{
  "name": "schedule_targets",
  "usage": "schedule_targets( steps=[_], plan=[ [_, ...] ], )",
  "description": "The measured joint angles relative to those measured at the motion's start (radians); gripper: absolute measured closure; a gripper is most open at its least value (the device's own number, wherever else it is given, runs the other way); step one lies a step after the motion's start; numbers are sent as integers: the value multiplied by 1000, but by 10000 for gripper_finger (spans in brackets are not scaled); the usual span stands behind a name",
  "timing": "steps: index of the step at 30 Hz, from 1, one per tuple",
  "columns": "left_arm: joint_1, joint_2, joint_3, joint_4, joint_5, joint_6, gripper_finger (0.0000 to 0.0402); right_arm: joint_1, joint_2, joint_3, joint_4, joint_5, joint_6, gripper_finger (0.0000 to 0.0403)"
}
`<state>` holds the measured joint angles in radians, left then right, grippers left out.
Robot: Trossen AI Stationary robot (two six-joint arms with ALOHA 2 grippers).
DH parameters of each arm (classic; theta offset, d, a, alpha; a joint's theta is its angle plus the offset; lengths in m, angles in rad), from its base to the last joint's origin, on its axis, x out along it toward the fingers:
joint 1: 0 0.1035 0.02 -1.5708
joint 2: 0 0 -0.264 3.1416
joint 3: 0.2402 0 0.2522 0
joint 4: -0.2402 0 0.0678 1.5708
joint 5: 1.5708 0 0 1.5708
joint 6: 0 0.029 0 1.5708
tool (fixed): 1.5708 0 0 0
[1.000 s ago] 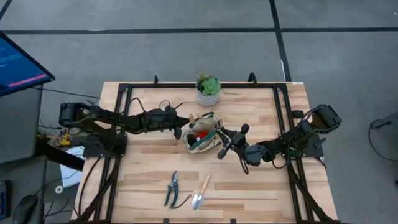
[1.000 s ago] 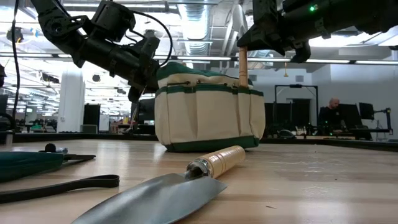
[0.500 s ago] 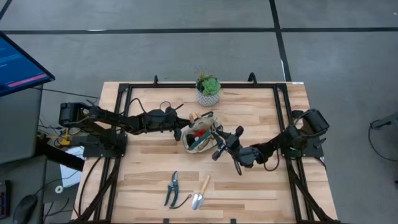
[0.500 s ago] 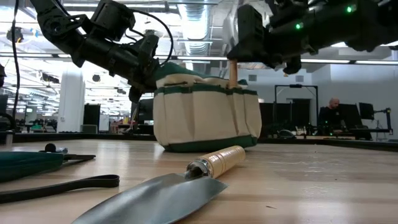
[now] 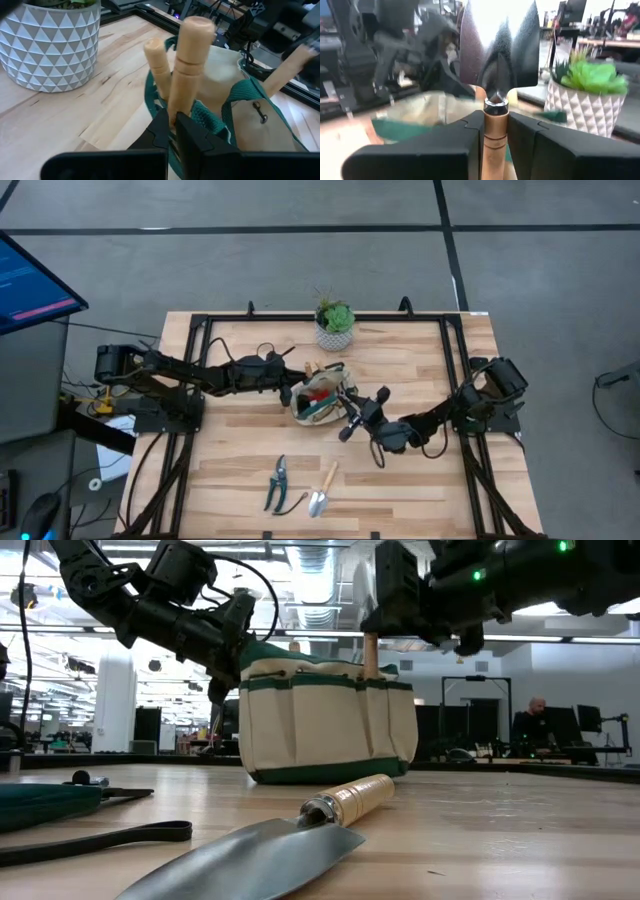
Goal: Pick & Place Garden tools in Gardening bag
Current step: Put the trowel into the gardening bag
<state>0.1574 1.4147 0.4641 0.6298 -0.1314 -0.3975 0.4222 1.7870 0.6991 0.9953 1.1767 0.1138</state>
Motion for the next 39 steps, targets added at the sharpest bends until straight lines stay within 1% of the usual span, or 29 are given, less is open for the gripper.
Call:
schedule_targets(
  steps=[3, 7, 13, 18, 24, 31, 35, 39],
  plan=[
    [0, 0, 0, 0, 6, 0, 399, 0, 2, -1, -84, 0, 65, 357],
    [-1, 0, 0, 1, 6, 0, 399, 0, 1, -1, -96, -6, 81, 357],
    [-1, 0, 0, 1, 7, 0, 399, 3, 1, -1, -235, -24, 227, 357],
    [-1, 0, 0, 0, 7, 0, 399, 3, 1, -1, -316, -24, 277, 357],
    [0, 0, 0, 0, 7, 0, 399, 3, 1, -1, -354, -46, 288, 355],
    [0, 0, 0, 0, 7, 0, 399, 6, 0, -1, -455, -56, 355, 351],
    [0, 0, 0, 0, 6, 0, 399, 10, 0, -1, -464, -52, 345, 336],
    [0, 0, 0, 0, 6, 0, 399, 10, 0, -1, -452, -53, 321, 304]
  ],
)
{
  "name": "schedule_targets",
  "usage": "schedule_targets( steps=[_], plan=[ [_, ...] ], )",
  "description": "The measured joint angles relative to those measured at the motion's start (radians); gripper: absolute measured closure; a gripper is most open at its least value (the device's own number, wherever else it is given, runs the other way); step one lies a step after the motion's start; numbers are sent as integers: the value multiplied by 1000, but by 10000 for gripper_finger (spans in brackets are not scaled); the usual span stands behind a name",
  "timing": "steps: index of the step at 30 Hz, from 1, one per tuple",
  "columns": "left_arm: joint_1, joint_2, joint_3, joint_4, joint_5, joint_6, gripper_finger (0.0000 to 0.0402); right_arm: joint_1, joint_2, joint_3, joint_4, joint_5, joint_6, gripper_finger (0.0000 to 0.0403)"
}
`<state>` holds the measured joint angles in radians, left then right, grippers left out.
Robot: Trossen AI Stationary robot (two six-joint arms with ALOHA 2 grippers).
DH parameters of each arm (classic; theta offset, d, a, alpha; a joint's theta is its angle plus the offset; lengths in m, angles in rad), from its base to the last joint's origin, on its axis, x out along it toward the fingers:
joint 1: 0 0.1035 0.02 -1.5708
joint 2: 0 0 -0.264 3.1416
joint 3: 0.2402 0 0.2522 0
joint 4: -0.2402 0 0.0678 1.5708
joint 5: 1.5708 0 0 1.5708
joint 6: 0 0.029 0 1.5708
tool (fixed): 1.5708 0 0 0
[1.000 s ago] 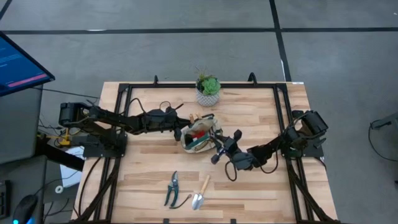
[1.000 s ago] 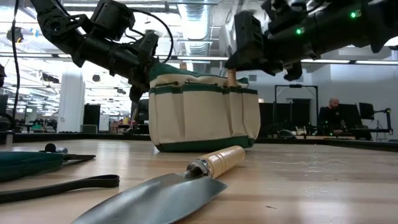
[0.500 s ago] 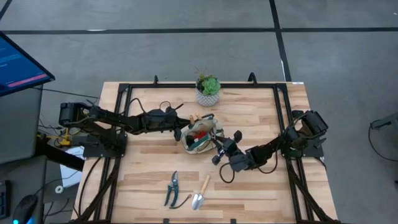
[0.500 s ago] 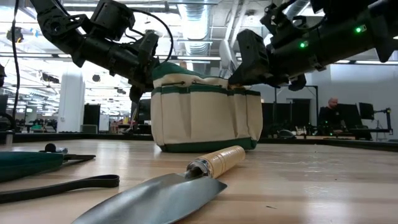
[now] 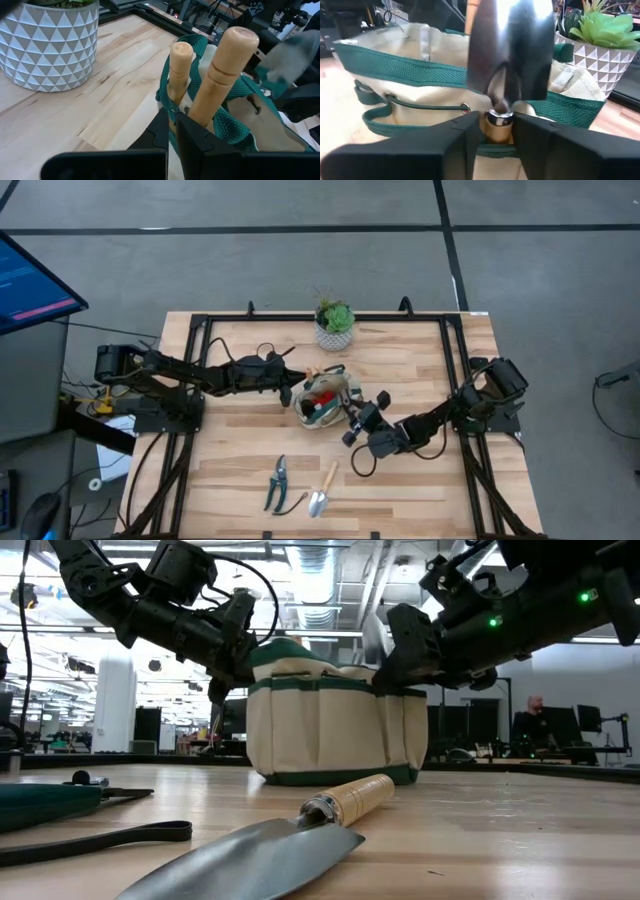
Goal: Pick & Place Garden tools in Gardening bag
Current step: Put the trowel into the gardening bag
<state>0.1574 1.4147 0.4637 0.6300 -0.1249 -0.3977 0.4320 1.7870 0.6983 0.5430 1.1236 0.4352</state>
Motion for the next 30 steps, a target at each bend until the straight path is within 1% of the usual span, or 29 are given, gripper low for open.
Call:
schedule_targets(
  steps=[5, 11, 14, 18, 21, 25, 28, 30],
  plan=[
    [0, -7, 0, -5, 0, 2, 399, 8, -42, 0, 17, -1, -87, 248],
    [3, -88, 0, -28, 0, 31, 399, 34, -152, 0, -16, 0, -195, 180],
    [3, -155, 0, -79, 0, 33, 399, 54, -224, 0, -51, 1, -199, 162],
    [3, -250, 0, -169, 0, 35, 399, 76, -316, 2, -120, 4, -198, 159],
    [3, -285, 0, -197, -1, 54, 399, 69, -332, 2, -205, 3, -128, 163],
    [3, -296, 0, -201, 0, 61, 399, 48, -271, 1, -286, -16, 41, 170],
    [3, -300, 0, -239, 11, 70, 399, 62, -242, 1, -278, -71, 172, 174],
    [3, -324, 0, -289, 18, 78, 399, 87, -258, 1, -279, -118, 249, 176]
  ],
)
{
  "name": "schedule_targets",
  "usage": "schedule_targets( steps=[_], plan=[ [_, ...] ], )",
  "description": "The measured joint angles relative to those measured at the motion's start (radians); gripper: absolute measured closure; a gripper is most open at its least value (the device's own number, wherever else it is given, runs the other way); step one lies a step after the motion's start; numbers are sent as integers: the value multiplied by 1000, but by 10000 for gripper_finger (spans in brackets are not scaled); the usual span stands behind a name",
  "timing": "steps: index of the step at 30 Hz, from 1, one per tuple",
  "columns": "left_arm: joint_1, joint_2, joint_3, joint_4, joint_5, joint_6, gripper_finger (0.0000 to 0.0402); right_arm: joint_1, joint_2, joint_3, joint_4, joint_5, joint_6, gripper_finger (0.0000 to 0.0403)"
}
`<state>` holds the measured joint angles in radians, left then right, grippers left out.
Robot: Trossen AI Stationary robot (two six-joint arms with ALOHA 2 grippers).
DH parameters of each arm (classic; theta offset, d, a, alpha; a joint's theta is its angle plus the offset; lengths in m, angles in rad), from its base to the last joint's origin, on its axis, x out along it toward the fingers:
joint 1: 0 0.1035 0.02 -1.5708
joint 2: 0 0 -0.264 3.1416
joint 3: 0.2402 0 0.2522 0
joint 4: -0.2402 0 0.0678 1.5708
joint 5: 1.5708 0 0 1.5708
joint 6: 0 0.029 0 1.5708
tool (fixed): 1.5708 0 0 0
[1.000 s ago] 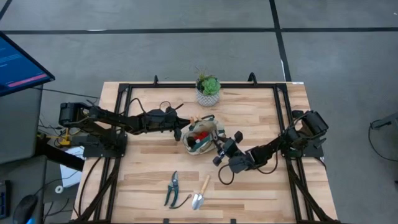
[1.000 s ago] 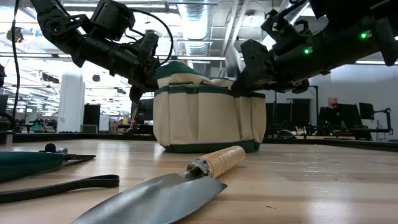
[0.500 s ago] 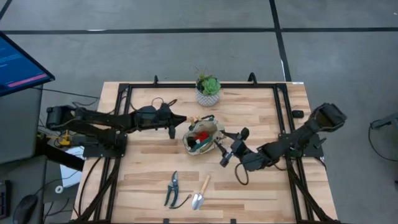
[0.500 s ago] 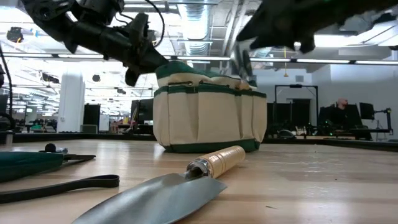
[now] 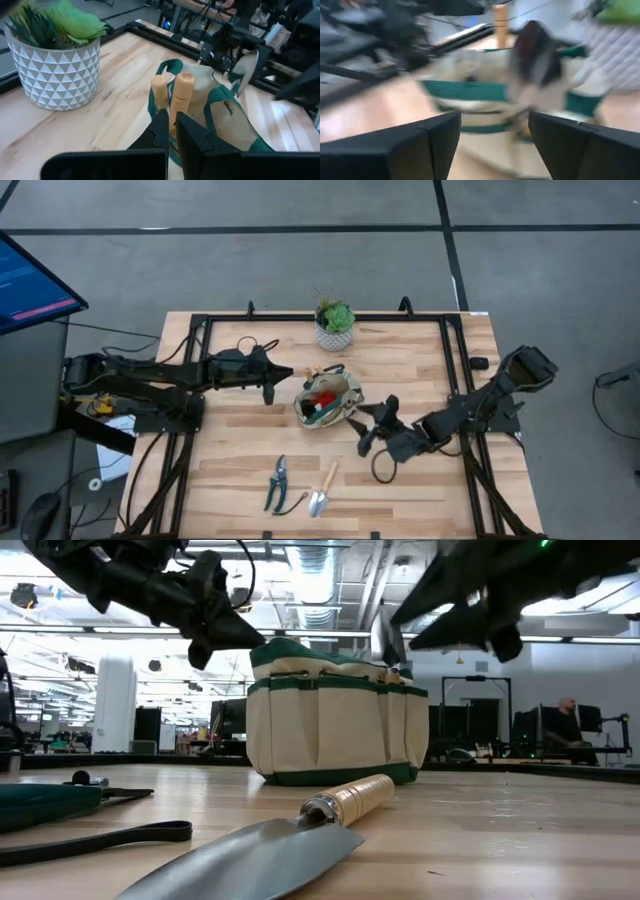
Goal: Pick & Place Garden tools in Gardening bag
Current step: Put the trowel into the gardening bag
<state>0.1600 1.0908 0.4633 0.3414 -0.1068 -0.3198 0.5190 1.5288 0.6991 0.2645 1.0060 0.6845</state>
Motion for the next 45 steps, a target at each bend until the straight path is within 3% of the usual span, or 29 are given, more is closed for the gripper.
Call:
schedule_targets(
  steps=[6, 10, 14, 17, 22, 29, 39, 45],
  plan=[
    [0, -116, 0, -88, 1, 1, 399, 75, -106, 4, -29, -160, 284, 188],
    [0, -218, 0, -120, 1, -16, 399, 74, -111, 76, -215, -467, 638, 208],
    [-2, -307, 0, -125, 1, -49, 399, 73, -15, 206, -405, -792, 943, 236],
    [-3, -364, 0, -134, 2, -58, 399, 76, 81, 309, -469, -931, 1111, 254],
    [-3, -429, 0, -143, 10, -59, 399, 77, 254, 468, -522, -953, 1301, 278],
    [-3, -456, 0, -143, 15, -59, 399, 18, 427, 634, -571, -960, 1349, 291],
    [-3, -454, 0, -144, 78, -55, 399, -46, 447, 725, -913, -977, 1359, 292],
    [-3, -454, 0, -147, 93, -55, 399, -59, 456, 747, -882, -944, 1368, 292]
  ],
)
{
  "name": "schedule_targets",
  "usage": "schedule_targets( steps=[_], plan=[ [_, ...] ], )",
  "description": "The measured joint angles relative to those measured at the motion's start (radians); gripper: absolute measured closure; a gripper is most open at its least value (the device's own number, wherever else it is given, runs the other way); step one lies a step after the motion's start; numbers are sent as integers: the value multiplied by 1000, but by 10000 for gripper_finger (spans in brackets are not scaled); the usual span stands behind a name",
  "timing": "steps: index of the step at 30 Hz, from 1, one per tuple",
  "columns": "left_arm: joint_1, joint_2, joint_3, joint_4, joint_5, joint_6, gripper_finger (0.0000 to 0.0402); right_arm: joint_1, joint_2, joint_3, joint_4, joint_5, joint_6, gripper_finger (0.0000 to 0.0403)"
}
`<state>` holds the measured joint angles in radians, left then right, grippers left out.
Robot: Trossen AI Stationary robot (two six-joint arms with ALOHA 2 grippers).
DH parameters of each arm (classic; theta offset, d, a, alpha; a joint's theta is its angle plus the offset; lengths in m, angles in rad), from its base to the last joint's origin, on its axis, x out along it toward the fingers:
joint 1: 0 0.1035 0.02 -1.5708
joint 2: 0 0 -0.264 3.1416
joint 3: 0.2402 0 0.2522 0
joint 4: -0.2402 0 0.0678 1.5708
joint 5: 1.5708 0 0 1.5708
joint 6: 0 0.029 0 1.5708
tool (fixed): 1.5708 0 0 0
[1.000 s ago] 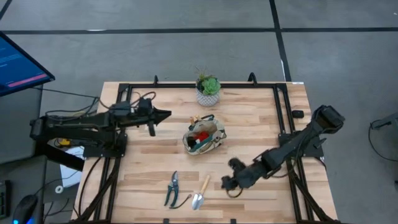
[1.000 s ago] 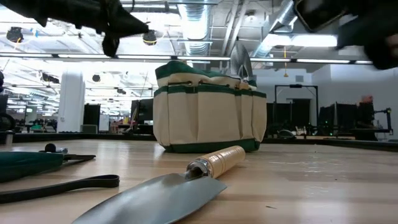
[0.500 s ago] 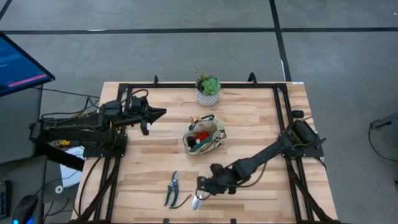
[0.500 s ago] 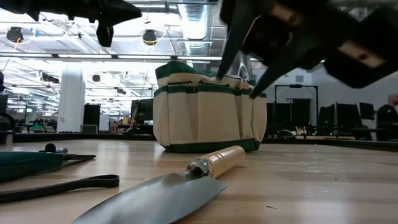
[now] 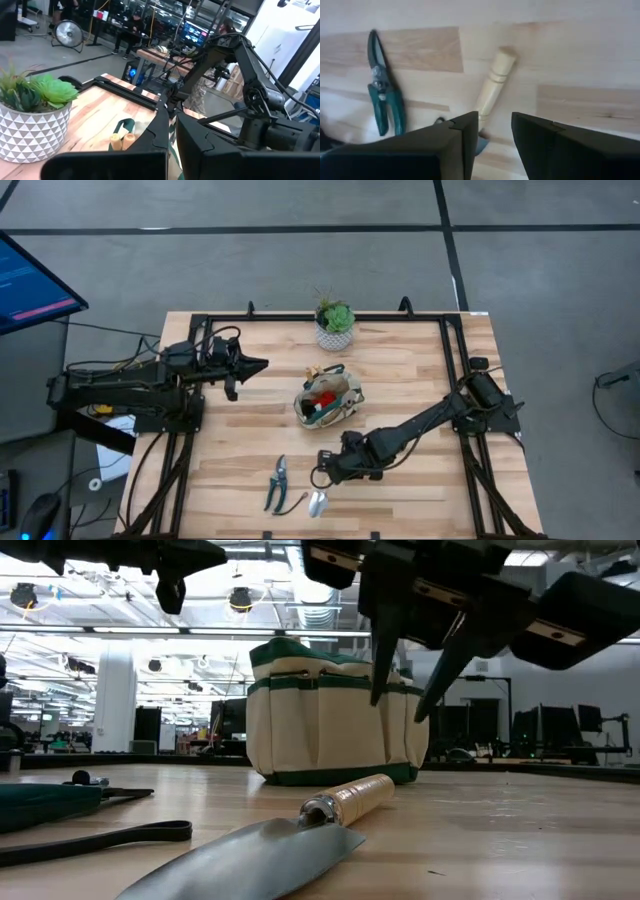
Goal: Pick & Place Garden tools in Gardening bag
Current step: Put the trowel into the gardening bag
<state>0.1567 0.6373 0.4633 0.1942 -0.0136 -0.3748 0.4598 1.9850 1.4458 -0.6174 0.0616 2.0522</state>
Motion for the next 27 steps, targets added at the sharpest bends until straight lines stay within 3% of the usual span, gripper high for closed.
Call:
schedule_targets(
  steps=[5, 12, 15, 27],
  plan=[
    [0, 0, 0, -5, 2, 10, 399, 2, 0, 0, -20, 66, 42, 292],
    [0, 0, 0, -10, 2, 11, 399, 0, 39, -3, 30, 75, 48, 292],
    [0, 0, 0, -19, 2, 11, 399, 1, 80, 5, 106, 71, 46, 292],
    [1, -1, 0, -35, -1, 12, 399, -19, 143, 28, 85, -20, 10, 292]
  ],
)
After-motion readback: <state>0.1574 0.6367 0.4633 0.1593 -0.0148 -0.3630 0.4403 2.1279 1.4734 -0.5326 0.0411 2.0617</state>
